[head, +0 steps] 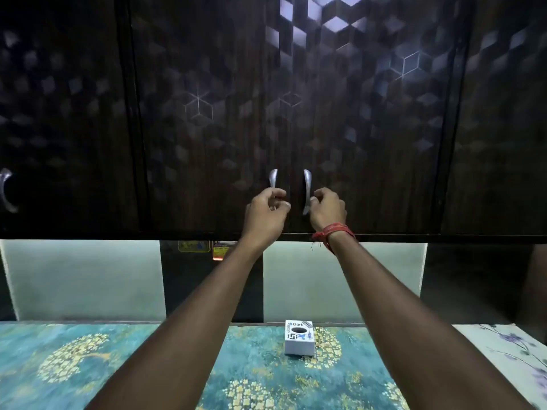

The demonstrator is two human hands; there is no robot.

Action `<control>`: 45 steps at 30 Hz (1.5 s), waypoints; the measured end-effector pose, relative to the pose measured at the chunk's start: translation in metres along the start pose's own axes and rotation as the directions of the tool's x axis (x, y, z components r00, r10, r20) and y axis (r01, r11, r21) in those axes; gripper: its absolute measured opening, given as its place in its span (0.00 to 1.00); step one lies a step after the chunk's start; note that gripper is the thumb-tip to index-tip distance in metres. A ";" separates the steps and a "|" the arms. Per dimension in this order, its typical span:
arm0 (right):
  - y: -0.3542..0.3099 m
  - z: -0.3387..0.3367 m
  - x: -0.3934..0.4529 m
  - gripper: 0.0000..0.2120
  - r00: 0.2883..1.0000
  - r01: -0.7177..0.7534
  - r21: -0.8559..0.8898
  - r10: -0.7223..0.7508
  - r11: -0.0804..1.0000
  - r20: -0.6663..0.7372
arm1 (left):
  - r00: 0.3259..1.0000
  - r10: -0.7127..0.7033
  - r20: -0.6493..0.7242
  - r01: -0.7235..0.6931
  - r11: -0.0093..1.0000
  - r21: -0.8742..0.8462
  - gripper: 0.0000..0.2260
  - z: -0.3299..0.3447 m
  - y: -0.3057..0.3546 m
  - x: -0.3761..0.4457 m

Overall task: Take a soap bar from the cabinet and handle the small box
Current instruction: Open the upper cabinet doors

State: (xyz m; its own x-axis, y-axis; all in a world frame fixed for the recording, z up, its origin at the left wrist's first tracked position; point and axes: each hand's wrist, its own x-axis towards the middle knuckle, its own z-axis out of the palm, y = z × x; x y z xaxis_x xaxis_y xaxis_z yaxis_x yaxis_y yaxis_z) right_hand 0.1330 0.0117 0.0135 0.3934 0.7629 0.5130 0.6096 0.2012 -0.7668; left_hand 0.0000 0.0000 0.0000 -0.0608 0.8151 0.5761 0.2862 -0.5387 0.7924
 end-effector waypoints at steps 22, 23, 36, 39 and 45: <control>0.040 -0.097 -0.101 0.13 0.960 0.188 0.186 -0.140 0.964 -0.244 | 0.957 -0.185 0.225 0.269 0.859 -0.436 0.13 0.063 0.042 -0.079; 0.044 -0.114 -0.109 0.13 0.953 0.186 0.192 -0.130 0.964 -0.272 | 0.954 -0.146 0.261 0.250 0.867 -0.432 0.13 0.079 0.053 -0.092; 0.139 -0.332 -0.142 0.17 0.882 -0.051 0.192 0.134 0.980 -0.452 | 0.806 0.284 0.519 -0.279 0.956 -0.090 0.27 0.254 0.172 -0.186; 0.156 -0.358 -0.141 0.21 0.906 -0.077 0.012 0.075 0.997 -0.416 | 0.736 0.249 0.630 -0.340 0.940 0.025 0.32 0.279 0.181 -0.188; 0.184 -0.382 -0.122 0.39 0.975 -0.183 -0.475 0.095 0.861 -0.202 | 0.616 0.157 0.772 -0.430 0.888 0.162 0.38 0.309 0.204 -0.182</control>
State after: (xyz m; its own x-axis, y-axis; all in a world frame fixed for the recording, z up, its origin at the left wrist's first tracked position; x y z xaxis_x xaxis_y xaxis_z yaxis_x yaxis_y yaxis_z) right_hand 0.4600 -0.2786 -0.0424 0.5806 0.6388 0.5048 0.7799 -0.2581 -0.5703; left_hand 0.3646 -0.1922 -0.0046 0.7460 0.5818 0.3241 0.4354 -0.7943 0.4238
